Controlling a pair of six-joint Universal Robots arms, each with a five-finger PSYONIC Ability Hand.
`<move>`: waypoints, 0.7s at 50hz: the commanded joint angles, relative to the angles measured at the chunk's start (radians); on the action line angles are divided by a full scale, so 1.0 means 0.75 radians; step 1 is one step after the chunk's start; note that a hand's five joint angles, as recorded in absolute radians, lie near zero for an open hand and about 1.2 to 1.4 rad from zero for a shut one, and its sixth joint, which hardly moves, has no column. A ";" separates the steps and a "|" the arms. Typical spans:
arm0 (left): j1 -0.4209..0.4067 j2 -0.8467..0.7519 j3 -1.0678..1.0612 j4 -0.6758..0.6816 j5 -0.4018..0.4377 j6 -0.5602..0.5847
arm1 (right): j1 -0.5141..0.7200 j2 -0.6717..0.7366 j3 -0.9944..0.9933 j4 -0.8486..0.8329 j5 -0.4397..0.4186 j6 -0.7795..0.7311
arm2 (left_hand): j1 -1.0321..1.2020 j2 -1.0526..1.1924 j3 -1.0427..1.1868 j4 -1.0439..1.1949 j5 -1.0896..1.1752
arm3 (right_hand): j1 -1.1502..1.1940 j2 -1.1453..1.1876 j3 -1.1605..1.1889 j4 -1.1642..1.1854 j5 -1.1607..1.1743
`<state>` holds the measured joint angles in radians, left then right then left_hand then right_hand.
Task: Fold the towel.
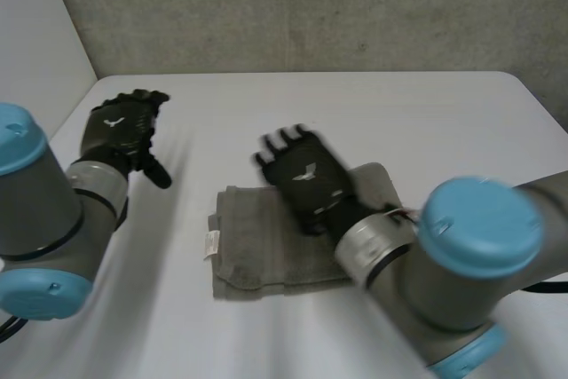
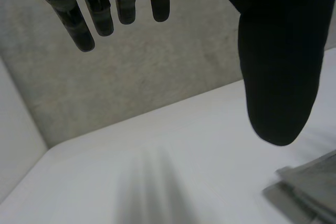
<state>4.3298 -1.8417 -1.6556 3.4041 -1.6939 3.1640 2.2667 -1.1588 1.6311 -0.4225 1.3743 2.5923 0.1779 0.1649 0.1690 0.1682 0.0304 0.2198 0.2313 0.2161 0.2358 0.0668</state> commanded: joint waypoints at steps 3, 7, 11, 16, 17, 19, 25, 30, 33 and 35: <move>-0.273 -0.203 0.158 -0.004 -0.016 -0.001 | -0.387 -0.091 0.148 0.352 -0.032 0.229 | 0.000 0.018 0.012 0.013 -0.036 | -0.060 -0.076 -0.055 -0.082 -0.089; -0.318 -0.305 0.187 -0.013 -0.024 0.005 | -0.474 -0.091 0.224 0.353 -0.090 0.221 | 0.004 0.022 0.016 0.017 -0.032 | -0.060 -0.076 -0.055 -0.082 -0.089; -0.355 -0.422 0.201 -0.023 -0.059 0.013 | -0.568 -0.081 0.294 0.345 -0.135 0.178 | 0.004 0.022 0.016 0.017 -0.032 | 0.019 0.004 0.024 -0.002 -0.010; -0.359 -0.475 0.203 -0.041 -0.118 0.017 | -0.592 -0.036 0.322 0.259 -0.127 0.103 | 0.004 0.022 0.016 0.017 -0.032 | 0.644 0.628 0.649 0.622 0.615; -0.359 -0.475 0.203 -0.041 -0.118 0.017 | -0.592 -0.036 0.322 0.259 -0.127 0.102 | 0.004 0.022 0.016 0.017 -0.032 | 0.646 0.631 0.651 0.625 0.617; -0.361 -0.477 0.199 -0.068 -0.130 0.017 | -0.597 -0.024 0.331 0.198 -0.123 0.066 | 0.004 0.022 0.016 0.017 -0.032 | 1.316 1.301 1.321 1.295 1.287; -0.371 -0.463 0.185 -0.096 -0.136 0.017 | -0.580 -0.038 0.298 0.136 -0.121 0.055 | 0.000 0.018 0.012 0.013 -0.036 | 1.569 1.553 1.574 1.547 1.540; -0.386 -0.418 0.174 -0.121 -0.147 0.015 | -0.472 -0.071 0.149 0.132 -0.094 0.059 | -0.005 0.013 0.007 0.008 -0.041 | 1.569 1.553 1.574 1.547 1.540; -0.375 -0.361 0.160 -0.135 -0.188 0.011 | -0.266 -0.061 0.035 0.138 -0.055 0.055 | -0.005 0.013 0.007 0.008 -0.041 | 1.569 1.553 1.574 1.547 1.540; -0.351 -0.294 0.138 -0.143 -0.243 0.005 | -0.168 -0.042 -0.017 0.140 -0.033 0.049 | -0.005 0.013 0.007 0.008 -0.041 | 1.569 1.553 1.574 1.547 1.540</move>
<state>4.0449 -2.1566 -1.5249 3.3145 -1.8099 3.1752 1.8921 -1.2000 1.7753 -0.3293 1.2992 2.6304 0.1780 0.1649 0.1690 0.1682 0.0299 0.8928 1.1624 1.1833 1.1924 0.9597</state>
